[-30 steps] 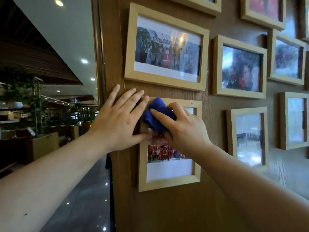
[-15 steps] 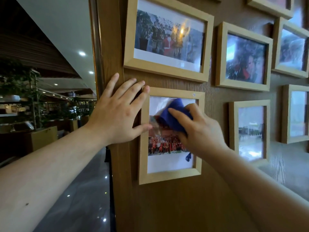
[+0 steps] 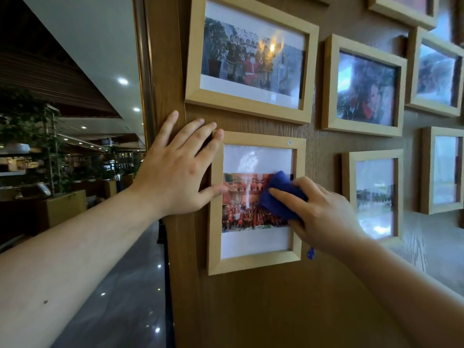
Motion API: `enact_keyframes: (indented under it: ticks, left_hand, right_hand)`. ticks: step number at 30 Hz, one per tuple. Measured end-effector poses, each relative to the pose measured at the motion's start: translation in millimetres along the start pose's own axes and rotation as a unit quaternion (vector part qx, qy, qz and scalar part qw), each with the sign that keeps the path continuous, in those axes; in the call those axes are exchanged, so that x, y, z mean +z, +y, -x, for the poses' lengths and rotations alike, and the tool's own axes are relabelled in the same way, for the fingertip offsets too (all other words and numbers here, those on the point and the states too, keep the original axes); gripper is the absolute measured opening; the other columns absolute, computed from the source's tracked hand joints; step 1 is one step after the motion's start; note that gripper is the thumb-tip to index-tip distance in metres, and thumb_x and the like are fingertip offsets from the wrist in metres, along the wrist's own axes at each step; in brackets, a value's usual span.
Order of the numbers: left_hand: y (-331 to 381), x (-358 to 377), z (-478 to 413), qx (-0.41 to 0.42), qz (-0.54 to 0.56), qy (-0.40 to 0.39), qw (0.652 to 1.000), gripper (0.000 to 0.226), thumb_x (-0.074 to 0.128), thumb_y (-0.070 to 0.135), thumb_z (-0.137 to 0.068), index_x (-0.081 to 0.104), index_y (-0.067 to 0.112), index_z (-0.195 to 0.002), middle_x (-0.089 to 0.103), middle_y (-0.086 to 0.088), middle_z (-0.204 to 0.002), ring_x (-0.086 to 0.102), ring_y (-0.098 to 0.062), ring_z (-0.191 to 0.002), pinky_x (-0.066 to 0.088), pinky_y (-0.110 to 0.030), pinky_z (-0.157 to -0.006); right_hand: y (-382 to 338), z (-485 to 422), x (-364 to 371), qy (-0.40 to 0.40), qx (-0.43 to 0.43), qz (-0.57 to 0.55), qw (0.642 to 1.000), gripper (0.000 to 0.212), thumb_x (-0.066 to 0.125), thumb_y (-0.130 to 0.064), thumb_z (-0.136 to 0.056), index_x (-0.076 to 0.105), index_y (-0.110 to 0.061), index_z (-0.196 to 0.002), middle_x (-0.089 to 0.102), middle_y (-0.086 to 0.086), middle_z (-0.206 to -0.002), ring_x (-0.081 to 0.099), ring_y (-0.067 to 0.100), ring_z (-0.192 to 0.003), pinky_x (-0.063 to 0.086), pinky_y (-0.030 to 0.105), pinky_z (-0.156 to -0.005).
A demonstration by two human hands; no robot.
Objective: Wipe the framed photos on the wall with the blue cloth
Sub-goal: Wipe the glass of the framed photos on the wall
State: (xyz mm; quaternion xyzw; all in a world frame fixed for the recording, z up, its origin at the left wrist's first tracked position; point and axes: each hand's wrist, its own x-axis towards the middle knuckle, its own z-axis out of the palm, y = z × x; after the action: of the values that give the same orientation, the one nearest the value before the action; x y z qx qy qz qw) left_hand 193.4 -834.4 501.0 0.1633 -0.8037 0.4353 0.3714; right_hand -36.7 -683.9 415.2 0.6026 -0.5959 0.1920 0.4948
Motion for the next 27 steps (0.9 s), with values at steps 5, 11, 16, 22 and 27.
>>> enact_keyframes:
  ticks: [5,11,16,22,27]
  left_hand:
    - [0.4,-1.0,0.5,0.002,-0.004,0.004,1.0,0.09,0.036,0.073,-0.082,0.031,0.007,-0.144,0.04,-0.018,-0.148,0.03,-0.032,-0.14,0.008,-0.058,-0.117]
    - [-0.5,0.3,1.4,0.003,-0.005,0.01,1.0,0.091,0.034,0.073,-0.082,0.032,0.006,-0.144,0.04,-0.018,-0.147,0.031,-0.032,-0.139,0.009,-0.058,-0.117]
    - [-0.1,2.0,0.5,0.003,-0.007,0.012,1.0,0.091,0.034,0.073,-0.082,0.032,0.006,-0.143,0.04,-0.019,-0.147,0.03,-0.033,-0.139,0.008,-0.058,-0.117]
    - [1.0,-0.1,-0.3,0.002,-0.005,0.007,1.0,0.09,0.036,0.072,-0.081,0.032,0.006,-0.143,0.041,-0.02,-0.146,0.031,-0.034,-0.139,0.009,-0.059,-0.116]
    - [1.2,-1.3,0.0,0.003,-0.007,0.008,1.0,0.09,0.036,0.071,-0.08,0.033,0.006,-0.142,0.041,-0.02,-0.145,0.031,-0.034,-0.138,0.009,-0.059,-0.116]
  right_hand:
    - [-40.0,-23.7,3.9,-0.004,-0.115,-0.027,0.993,0.043,0.054,-0.023,-0.086,0.051,-0.019,-0.129,0.057,0.012,-0.109,0.056,0.025,-0.082,0.049,0.035,-0.055]
    - [-19.7,1.7,8.7,-0.051,-0.132,-0.017,0.99,0.046,0.054,-0.029,-0.085,0.049,-0.026,-0.13,0.055,0.009,-0.115,0.056,0.023,-0.091,0.051,0.034,-0.057]
    - [5.6,35.9,9.8,-0.107,-0.112,0.016,0.988,0.045,0.049,-0.032,-0.082,0.051,-0.026,-0.127,0.057,0.008,-0.11,0.059,0.023,-0.082,0.049,0.031,-0.051]
    - [-31.4,16.8,15.0,-0.08,-0.186,-0.004,0.979,0.048,0.058,-0.023,-0.081,0.047,-0.022,-0.128,0.055,0.009,-0.107,0.054,0.024,-0.08,0.047,0.033,-0.052]
    - [-51.2,1.4,19.6,-0.084,-0.221,-0.032,0.971,0.045,0.052,-0.018,-0.083,0.045,-0.021,-0.128,0.052,0.009,-0.104,0.047,0.021,-0.077,0.044,0.033,-0.05]
